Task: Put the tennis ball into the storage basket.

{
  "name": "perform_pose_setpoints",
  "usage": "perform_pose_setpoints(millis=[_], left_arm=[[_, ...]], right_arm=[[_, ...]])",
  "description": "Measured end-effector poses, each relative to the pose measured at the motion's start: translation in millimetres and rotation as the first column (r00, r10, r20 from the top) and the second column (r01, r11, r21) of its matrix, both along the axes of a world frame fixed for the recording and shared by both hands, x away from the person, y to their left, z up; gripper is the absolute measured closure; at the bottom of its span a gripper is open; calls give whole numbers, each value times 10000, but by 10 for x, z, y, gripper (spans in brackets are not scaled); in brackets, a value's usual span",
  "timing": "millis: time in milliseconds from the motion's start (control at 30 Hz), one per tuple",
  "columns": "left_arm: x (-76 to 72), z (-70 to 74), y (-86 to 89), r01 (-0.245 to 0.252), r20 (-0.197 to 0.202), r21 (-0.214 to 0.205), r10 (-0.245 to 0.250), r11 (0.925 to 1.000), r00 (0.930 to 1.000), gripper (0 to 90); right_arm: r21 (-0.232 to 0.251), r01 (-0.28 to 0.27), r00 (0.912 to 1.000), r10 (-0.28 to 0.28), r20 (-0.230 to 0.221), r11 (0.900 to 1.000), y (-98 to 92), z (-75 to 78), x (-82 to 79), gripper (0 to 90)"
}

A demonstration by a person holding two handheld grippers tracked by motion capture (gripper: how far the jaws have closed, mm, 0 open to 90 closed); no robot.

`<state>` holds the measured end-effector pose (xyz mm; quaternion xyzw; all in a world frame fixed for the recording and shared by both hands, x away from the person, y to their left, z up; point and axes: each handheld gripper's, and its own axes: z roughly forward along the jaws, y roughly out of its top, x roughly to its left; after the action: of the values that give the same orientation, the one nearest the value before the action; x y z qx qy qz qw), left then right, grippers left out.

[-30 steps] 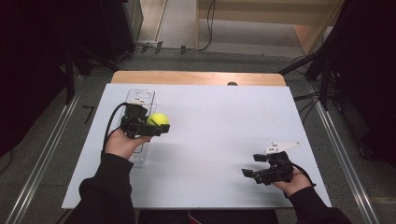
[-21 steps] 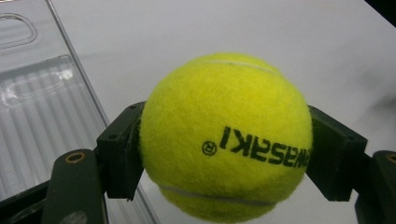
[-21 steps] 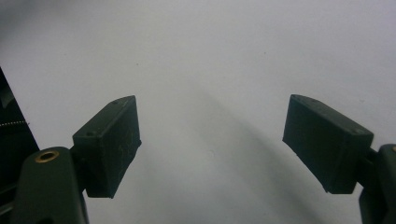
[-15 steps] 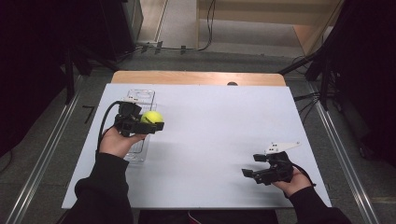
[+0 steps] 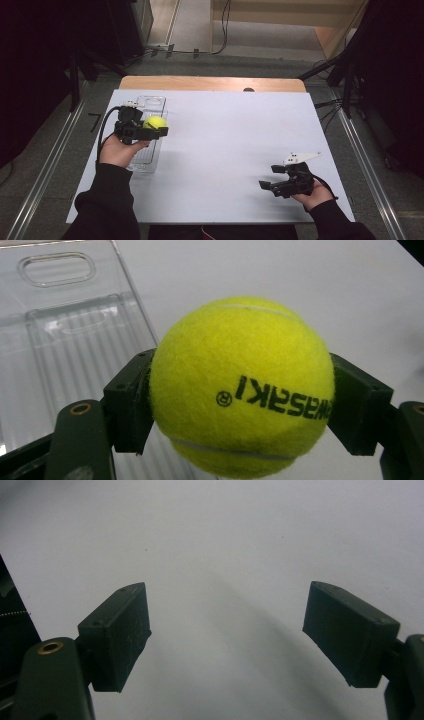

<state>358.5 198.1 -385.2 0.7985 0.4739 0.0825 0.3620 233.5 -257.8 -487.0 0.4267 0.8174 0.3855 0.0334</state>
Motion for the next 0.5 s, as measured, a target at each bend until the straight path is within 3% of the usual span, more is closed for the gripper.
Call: perform_pose_setpoints(millis=[200, 500], left_arm=[[9, 10, 59, -268, -38, -78, 267, 9996, 9996, 254], [22, 34, 163, -659, 75, 168, 657, 9977, 9978, 253]], right_arm=[[2, 11, 10000, -11, -8, 10000, 2, -1, 0, 169], [-10, -1, 10000, 1, 1, 10000, 0, -1, 0, 169]])
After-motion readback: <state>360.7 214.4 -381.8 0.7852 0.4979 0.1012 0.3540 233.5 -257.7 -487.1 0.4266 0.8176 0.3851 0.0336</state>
